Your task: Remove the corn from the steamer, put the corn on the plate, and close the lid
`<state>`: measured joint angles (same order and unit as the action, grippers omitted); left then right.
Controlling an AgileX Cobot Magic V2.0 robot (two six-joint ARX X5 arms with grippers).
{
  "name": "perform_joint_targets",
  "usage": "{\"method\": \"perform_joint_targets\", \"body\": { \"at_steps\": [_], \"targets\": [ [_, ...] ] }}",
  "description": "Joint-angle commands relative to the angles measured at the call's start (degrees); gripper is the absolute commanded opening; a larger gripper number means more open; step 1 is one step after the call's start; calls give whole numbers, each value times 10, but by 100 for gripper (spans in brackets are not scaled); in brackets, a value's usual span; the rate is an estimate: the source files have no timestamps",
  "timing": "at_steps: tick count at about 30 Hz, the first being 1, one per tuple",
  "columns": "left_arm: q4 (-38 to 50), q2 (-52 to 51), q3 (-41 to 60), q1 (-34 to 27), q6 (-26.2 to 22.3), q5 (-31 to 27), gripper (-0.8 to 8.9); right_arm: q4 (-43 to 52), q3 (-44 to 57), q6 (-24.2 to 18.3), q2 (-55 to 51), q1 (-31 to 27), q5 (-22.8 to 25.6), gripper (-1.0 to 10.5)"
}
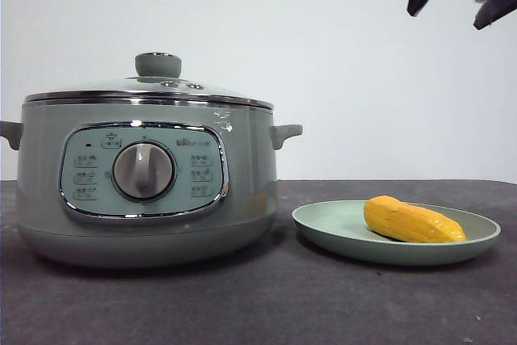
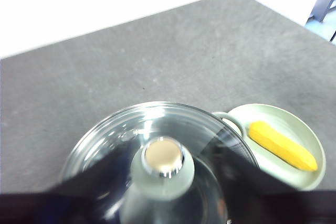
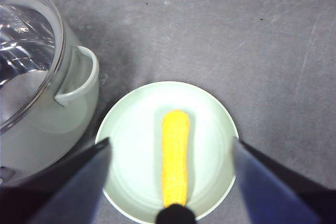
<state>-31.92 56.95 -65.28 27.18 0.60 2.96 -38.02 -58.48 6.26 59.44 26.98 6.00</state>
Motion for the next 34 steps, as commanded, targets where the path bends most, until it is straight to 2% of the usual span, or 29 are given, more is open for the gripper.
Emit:
{"method": "perform_joint_targets", "body": {
  "at_steps": [1, 2, 3, 10, 15, 20, 24, 26, 34],
  "targets": [
    [-27, -29, 3, 2, -24, -2, -9, 2, 3, 5, 0, 1, 0, 71],
    [-36, -39, 3, 2, -24, -6, -9, 2, 4, 5, 0, 1, 0, 2],
    [-43, -47, 3, 2, -25, -15, -9, 2, 4, 3, -2, 1, 0, -20],
    [-60, -125, 38, 2, -37, -59, -9, 48, 31, 1, -62, 25, 5, -16],
    [-33, -253, 167, 2, -21, -90, -9, 122, 134, 1, -167, 54, 49, -16],
    [6, -356, 294, 2, -8, -90, -9, 194, 257, 12, -248, 61, 49, -16],
    [8, -369, 319, 2, -6, -89, -8, 189, 276, 25, -253, 60, 51, -14],
    [-4, -369, 319, 2, -3, -89, -3, 190, 276, 49, -250, 60, 51, 3],
    [-40, -369, 319, 2, -4, -89, -3, 181, 276, 44, -250, 60, 49, 3]
  ]
}}
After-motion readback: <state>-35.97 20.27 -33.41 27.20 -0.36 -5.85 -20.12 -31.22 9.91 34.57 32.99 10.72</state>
